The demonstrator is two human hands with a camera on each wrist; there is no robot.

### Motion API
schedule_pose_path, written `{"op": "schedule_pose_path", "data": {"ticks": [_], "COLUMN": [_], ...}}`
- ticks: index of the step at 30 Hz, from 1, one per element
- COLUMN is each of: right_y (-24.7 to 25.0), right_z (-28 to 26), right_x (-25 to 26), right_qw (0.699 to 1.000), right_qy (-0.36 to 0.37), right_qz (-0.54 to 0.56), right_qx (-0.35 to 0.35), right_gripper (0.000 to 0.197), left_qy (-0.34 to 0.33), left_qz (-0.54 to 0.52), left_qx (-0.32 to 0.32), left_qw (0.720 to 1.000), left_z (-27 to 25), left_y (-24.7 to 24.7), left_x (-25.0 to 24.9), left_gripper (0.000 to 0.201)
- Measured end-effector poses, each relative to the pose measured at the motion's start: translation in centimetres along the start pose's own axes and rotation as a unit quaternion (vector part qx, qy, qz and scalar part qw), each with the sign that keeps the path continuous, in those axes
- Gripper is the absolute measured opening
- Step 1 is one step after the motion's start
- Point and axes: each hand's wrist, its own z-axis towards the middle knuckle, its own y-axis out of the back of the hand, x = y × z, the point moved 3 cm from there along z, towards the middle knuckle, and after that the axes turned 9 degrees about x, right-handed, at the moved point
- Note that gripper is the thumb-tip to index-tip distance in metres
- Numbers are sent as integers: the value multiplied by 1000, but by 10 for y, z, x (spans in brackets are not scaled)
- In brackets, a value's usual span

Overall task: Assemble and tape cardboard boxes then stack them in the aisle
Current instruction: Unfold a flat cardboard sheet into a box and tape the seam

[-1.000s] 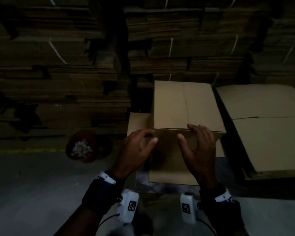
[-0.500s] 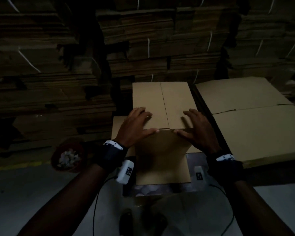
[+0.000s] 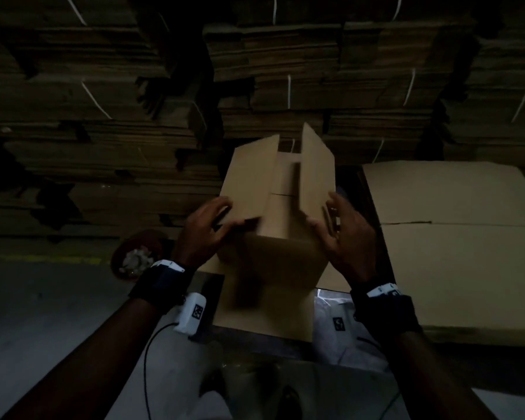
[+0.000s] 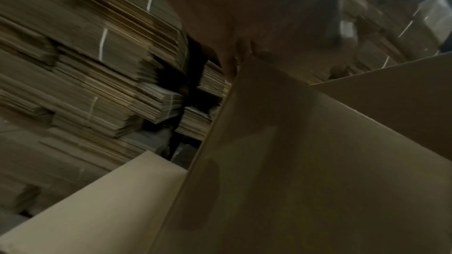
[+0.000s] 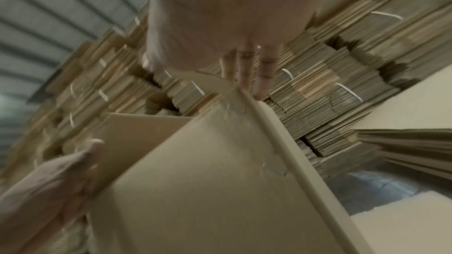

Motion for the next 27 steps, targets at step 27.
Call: {"op": "schedule_pose_path", "data": {"ticks": [27], "right_y": [-7], "right_z": [56], "right_x": [-32], "right_qw": [918], "right_qy": [-281], "right_qz": [122], "right_qx": [250], "right_gripper": [71], "left_qy": [237], "left_qz": [-56], "left_qx": [133], "left_qw": [961], "left_z": [14], "left_y": [-3], "left_x": [25], "left_gripper": [103]}}
